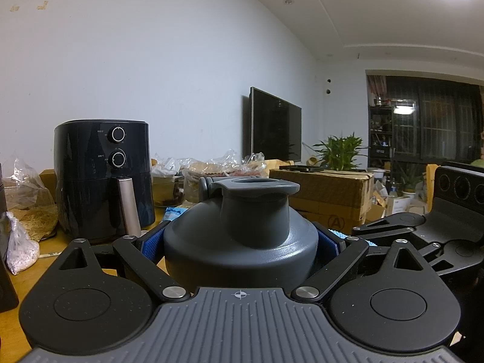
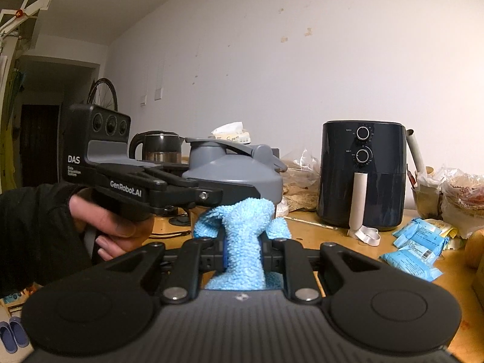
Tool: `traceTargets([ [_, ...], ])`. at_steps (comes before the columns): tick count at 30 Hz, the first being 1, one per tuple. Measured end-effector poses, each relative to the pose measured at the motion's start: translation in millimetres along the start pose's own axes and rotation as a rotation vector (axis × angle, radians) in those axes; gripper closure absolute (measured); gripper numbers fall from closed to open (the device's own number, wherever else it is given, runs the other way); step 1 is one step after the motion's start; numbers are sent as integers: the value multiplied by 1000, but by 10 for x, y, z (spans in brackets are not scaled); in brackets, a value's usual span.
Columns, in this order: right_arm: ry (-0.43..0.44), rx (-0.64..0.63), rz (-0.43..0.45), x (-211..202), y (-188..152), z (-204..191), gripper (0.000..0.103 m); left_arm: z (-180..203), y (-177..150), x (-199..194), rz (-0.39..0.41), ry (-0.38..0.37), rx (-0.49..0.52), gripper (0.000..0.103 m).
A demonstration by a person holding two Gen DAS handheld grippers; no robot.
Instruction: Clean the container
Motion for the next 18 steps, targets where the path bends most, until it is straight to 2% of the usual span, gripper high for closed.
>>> traceTargets([
  [18, -23, 17, 11, -188, -53, 27, 91, -8, -3, 4, -2, 0, -3, 8],
])
Point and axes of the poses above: each gripper's, at about its wrist camera, not at the fingertips, and x roughly the way its jaws point, z to its right, y to its top, the point moved 9 cm from there along x, roughly the way its jaws point, and after that the axes turned 1 degree about -x, right-handed, at the moved point
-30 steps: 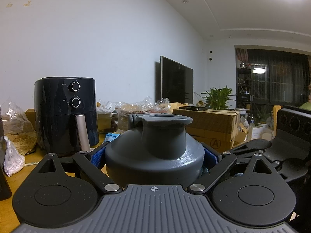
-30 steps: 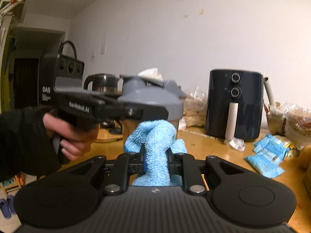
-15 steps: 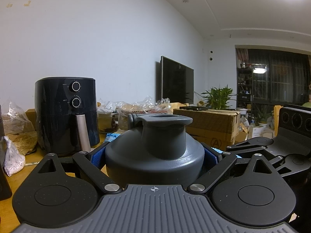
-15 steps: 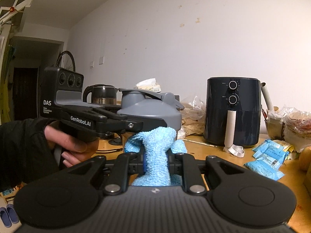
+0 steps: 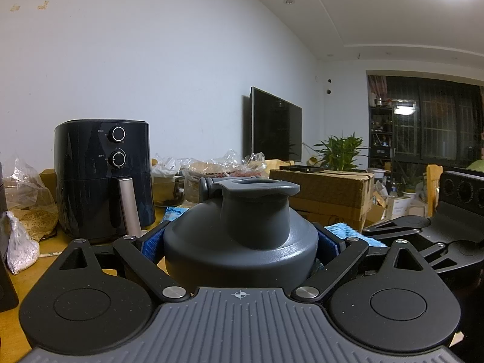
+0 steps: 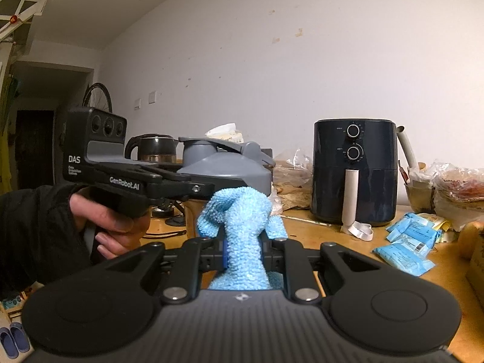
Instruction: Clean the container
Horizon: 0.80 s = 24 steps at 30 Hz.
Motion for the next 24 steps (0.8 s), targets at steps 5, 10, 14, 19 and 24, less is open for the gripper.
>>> traceTargets([
  [5, -14, -7, 6, -117, 15, 19, 91, -1, 3, 2, -3, 1, 1, 8],
  [10, -21, -12, 8, -230, 29, 30, 91, -7, 12, 5, -5, 1, 1, 8],
  [14, -23, -15, 7, -301, 27, 20, 91, -4, 31, 9, -5, 1, 1, 8],
  [19, -25, -11, 8, -333, 28, 29, 91, -8, 39, 16, -4, 1, 4, 8],
  [24, -22, -3, 1, -332, -4, 30, 91, -10, 37, 26, 2, 1, 8, 8],
])
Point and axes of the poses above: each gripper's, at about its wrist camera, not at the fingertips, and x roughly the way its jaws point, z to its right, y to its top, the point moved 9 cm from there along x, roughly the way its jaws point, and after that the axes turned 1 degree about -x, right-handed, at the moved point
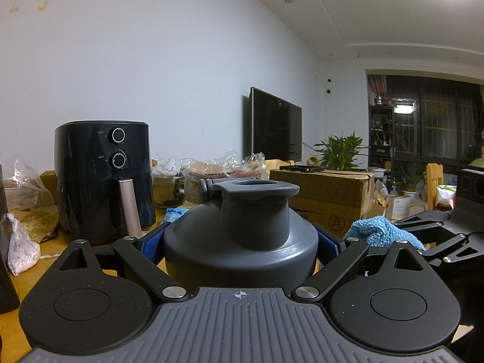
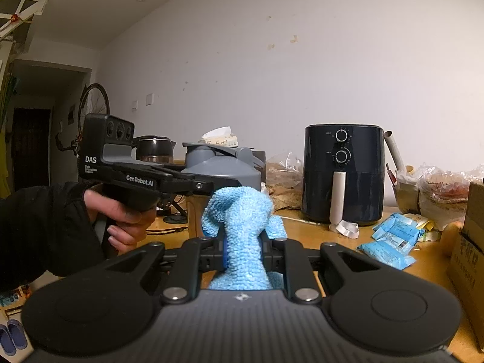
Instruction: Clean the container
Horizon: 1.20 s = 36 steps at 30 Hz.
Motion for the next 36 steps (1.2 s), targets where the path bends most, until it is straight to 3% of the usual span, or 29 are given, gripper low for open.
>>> traceTargets([
  [7, 4, 14, -7, -10, -34, -1, 91, -5, 0, 7, -6, 17, -11, 6],
  [10, 5, 18, -9, -15, -49, -5, 90, -13, 0, 13, -12, 49, -16, 0],
  [24, -4, 24, -25, -21, -97, 18, 89, 65, 29, -13, 24, 99, -28, 0],
  [36, 1, 38, -34, -31, -148, 48, 89, 154, 78, -32, 20, 336, -28, 0],
])
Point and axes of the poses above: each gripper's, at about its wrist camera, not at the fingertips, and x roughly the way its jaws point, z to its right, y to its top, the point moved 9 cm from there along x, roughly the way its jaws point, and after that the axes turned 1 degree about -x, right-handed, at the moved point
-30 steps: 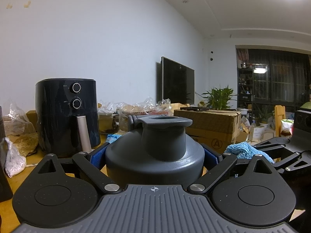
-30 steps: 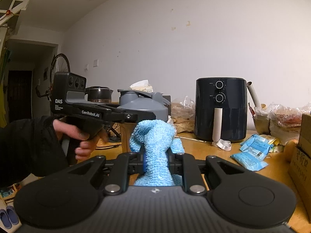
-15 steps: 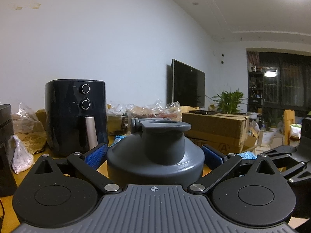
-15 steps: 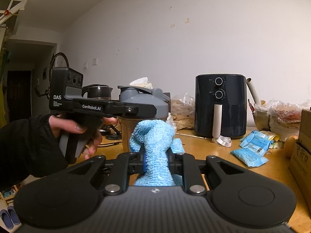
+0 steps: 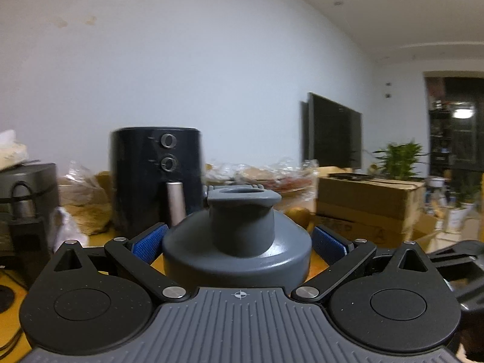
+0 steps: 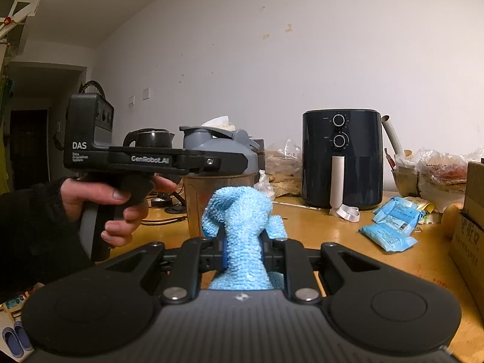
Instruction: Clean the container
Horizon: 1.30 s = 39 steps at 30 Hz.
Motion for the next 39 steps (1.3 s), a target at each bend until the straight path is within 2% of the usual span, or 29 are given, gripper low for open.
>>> traceTargets([
  [8, 0, 11, -1, -11, -27, 14, 89, 152, 16, 43, -33, 188, 52, 0],
  [10, 0, 15, 0, -18, -33, 14, 89, 172, 19, 45, -22, 248, 61, 0],
  [21, -5, 23, 4, -70, -43, 6, 89, 236, 51, 128, 2, 482, -15, 0],
  [26, -13, 27, 1, -85, -55, 21, 89, 183, 63, 152, 2, 628, -54, 0],
  [36, -13, 30, -5, -94, -71, 22, 89, 263, 120, 185, 1, 752, -58, 0],
  [39, -14, 29, -5, -93, -70, 29, 89, 246, 128, 193, -12, 766, -72, 0],
])
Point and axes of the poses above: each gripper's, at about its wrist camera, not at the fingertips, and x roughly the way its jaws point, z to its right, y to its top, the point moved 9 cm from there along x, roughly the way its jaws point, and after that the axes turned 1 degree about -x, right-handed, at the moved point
